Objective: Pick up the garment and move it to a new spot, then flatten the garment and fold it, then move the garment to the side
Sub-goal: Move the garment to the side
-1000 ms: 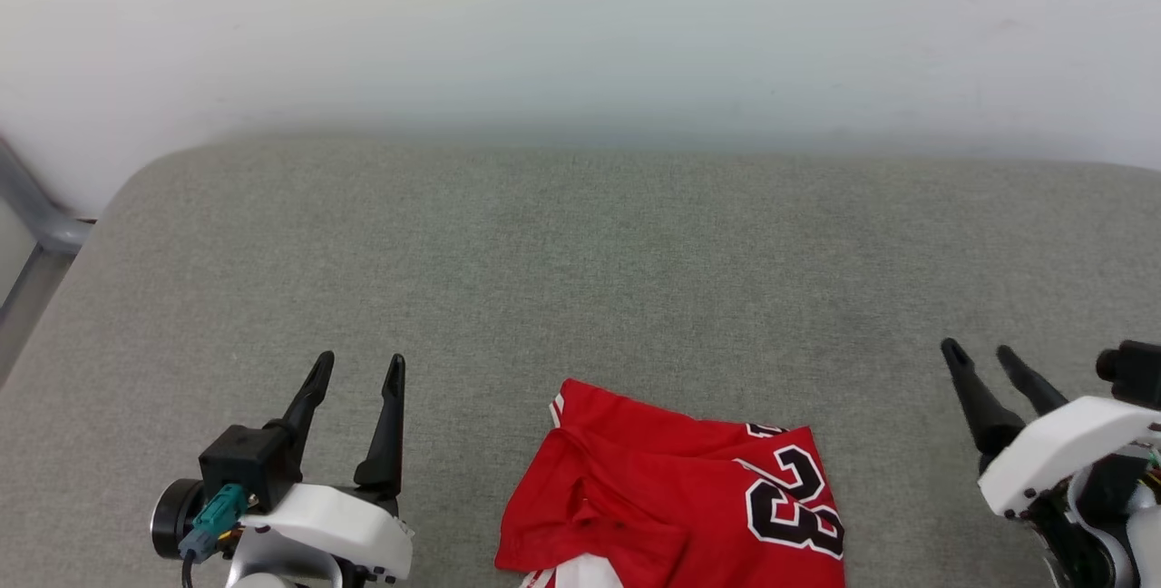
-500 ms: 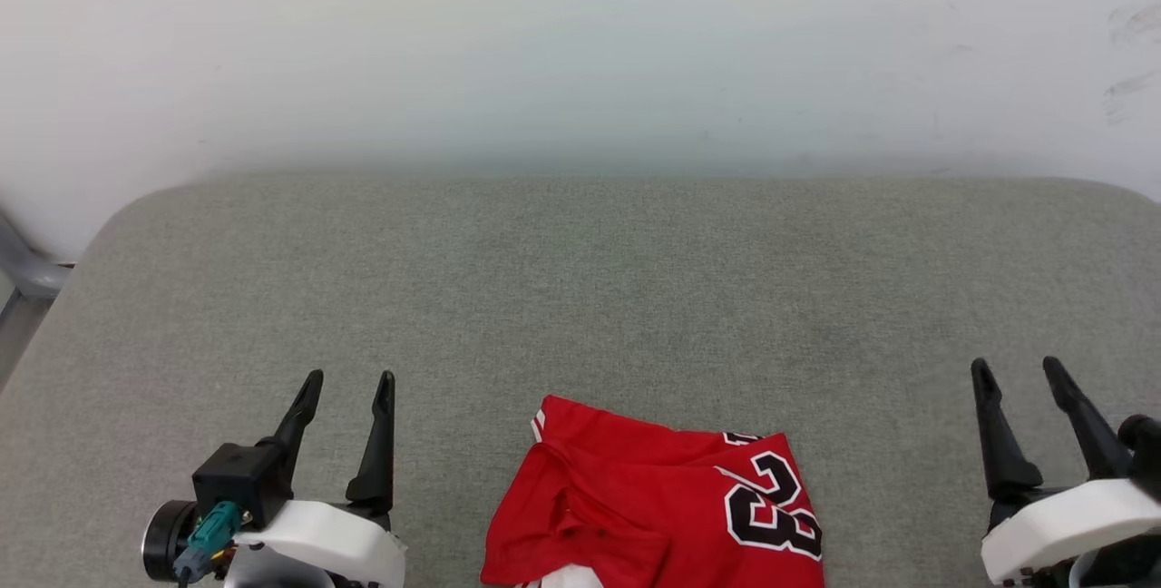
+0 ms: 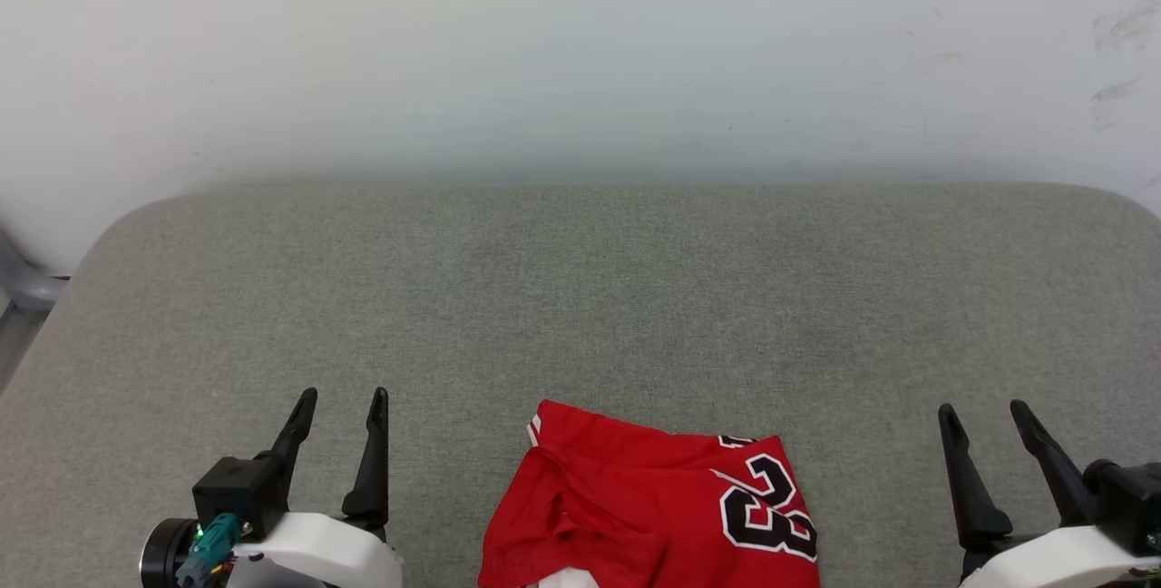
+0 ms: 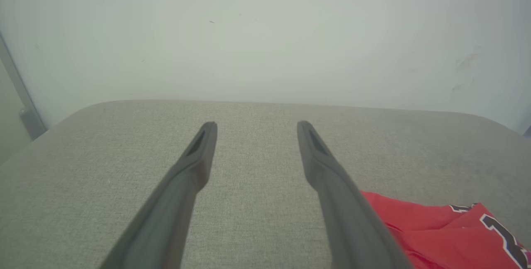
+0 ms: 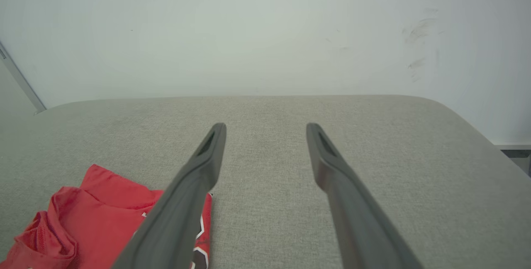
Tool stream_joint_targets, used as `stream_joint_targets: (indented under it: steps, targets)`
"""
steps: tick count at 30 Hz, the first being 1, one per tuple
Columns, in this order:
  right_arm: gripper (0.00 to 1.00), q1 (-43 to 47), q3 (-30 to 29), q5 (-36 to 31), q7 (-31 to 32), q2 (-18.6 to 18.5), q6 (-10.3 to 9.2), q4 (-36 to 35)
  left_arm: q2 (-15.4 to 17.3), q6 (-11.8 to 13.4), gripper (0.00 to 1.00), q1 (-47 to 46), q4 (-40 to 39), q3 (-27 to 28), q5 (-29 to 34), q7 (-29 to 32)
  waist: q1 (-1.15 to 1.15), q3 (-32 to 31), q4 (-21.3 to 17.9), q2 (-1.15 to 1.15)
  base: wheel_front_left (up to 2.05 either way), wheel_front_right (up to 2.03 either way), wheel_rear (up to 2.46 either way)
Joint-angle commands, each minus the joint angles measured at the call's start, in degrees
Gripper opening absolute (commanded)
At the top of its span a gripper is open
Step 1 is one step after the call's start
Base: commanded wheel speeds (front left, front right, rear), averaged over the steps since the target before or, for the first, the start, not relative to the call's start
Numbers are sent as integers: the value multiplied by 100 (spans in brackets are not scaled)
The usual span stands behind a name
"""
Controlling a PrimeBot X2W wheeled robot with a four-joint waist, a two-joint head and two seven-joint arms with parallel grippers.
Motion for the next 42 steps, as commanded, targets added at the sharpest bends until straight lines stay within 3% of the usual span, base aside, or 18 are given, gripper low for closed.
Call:
stream_joint_targets:
  steps: [1,13,21,28,42]
  targets:
    - [100,77,-5,-25,54,45,-5,-38,9,26,100,53,12,10,-24,-32,0,4,-5,0,0,0,0]
    - [100,109,-297,111,539,105,-5,34,4,5,100,-88,79,-20,-21,-59,0,34,42,0,0,0,0]
    - [100,30,-780,1285,2091,-106,-4,785,-43,-38,100,-276,67,-29,76,-93,0,234,247,0,0,0,0]
    - [100,-289,-530,2242,3524,-279,-4,1124,-185,-126,100,-472,4,-72,175,-125,0,610,508,0,0,0,0]
    - [100,-836,402,3261,4532,-179,-8,2121,-483,-368,100,-782,78,88,384,-141,0,1153,949,0,0,0,0]
